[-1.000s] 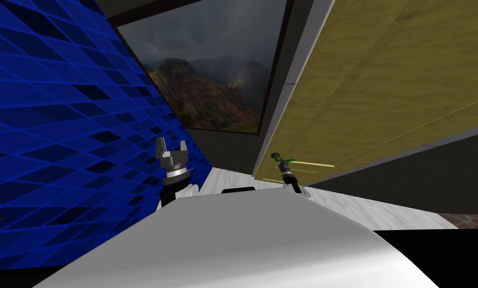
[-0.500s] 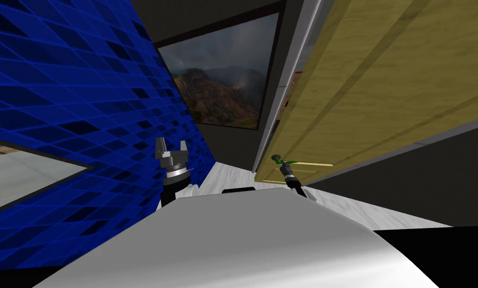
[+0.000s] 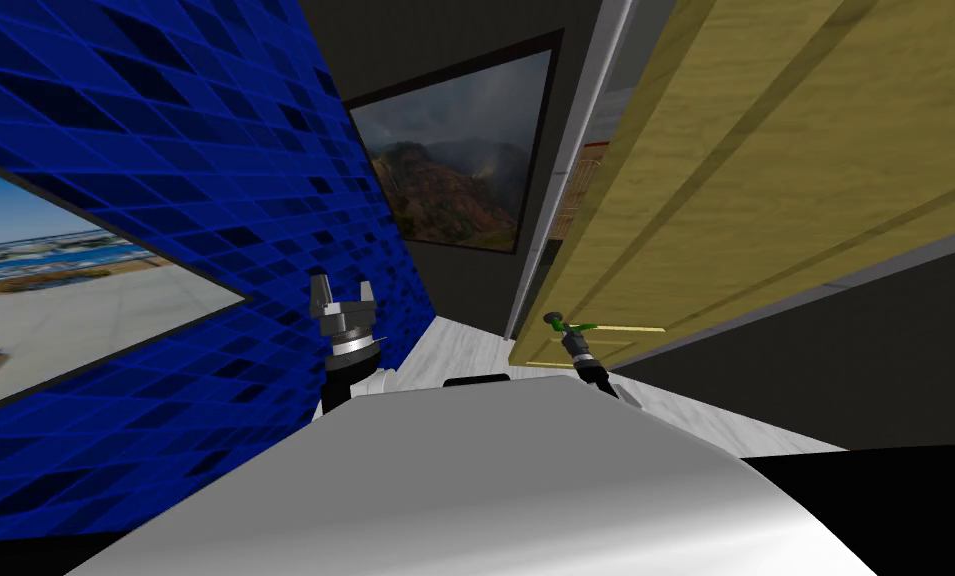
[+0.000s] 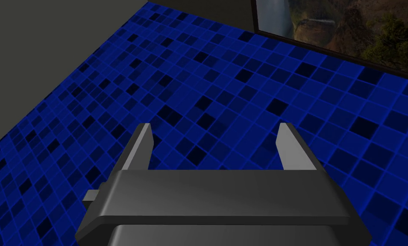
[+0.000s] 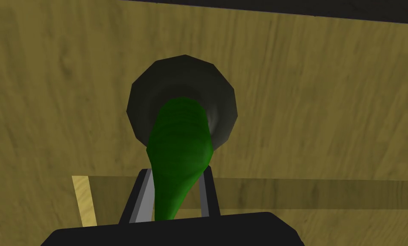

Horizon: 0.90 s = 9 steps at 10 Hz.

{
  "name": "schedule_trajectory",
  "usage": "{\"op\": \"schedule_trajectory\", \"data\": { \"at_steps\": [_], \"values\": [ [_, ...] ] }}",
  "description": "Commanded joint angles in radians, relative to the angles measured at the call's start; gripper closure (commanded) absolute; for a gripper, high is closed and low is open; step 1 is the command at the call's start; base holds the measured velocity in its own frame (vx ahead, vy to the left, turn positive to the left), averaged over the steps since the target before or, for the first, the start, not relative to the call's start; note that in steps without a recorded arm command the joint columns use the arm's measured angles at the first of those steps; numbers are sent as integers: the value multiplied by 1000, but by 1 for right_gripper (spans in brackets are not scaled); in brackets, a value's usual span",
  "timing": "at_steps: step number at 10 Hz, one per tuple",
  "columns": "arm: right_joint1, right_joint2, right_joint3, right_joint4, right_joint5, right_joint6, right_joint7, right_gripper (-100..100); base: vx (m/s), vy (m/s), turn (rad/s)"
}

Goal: Pull the door open

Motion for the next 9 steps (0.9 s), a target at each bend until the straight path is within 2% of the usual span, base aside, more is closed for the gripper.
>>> {"op": "schedule_trajectory", "data": {
  "at_steps": [1, 5, 6, 7, 8, 9],
  "values": [
    [9, -9, 5, 13, 3, -28, -9, 100, -136, -46, 80],
    [48, -43, 21, 16, 9, -87, -44, 100, -165, -45, 127],
    [43, -35, 20, 14, 9, -73, -38, 100, -80, -21, 31],
    [60, -45, 27, 24, 12, -107, -50, 100, -130, -45, 203],
    [65, -49, 28, 27, 12, -115, -53, 100, -208, -85, 171],
    [78, -59, 32, 35, 13, -143, -62, 100, -238, -92, 194]
  ]
}}
